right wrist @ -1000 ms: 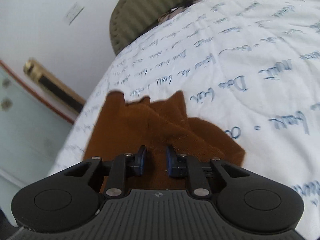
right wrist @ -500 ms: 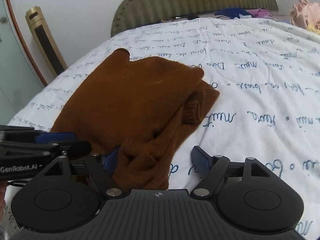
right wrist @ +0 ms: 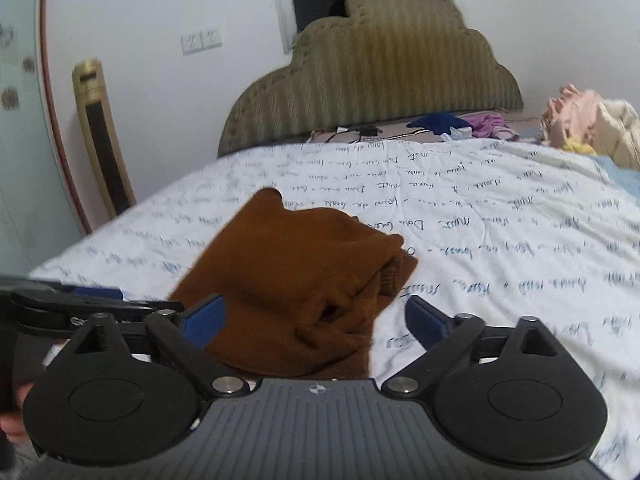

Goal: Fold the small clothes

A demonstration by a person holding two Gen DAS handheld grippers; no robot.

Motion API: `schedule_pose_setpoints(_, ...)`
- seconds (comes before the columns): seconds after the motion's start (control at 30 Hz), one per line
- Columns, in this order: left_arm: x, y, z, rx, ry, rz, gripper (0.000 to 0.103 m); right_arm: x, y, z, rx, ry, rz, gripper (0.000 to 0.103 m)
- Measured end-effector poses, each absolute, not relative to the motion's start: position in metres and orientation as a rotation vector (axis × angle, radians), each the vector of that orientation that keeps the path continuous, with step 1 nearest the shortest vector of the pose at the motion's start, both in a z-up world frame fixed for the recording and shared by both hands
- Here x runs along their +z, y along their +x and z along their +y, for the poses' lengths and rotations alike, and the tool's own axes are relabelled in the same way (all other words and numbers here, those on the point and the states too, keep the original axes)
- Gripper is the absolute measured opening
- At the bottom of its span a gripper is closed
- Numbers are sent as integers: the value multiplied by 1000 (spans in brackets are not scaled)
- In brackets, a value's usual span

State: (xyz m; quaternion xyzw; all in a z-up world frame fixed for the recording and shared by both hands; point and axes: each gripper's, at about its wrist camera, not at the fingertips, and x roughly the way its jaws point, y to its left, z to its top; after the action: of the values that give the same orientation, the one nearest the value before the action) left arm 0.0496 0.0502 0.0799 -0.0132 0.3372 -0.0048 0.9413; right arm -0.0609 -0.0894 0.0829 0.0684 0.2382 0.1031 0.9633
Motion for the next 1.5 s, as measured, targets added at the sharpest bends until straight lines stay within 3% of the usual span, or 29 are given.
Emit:
schedule_pose_setpoints(0.73, 47, 15, 35, 29, -28, 711, 87, 24, -81, -65, 0, 168, 559, 99)
schedule_pose_setpoints(1.5, 36, 4, 25, 30, 14, 648, 86, 11, -74, -73, -22, 209, 575, 100)
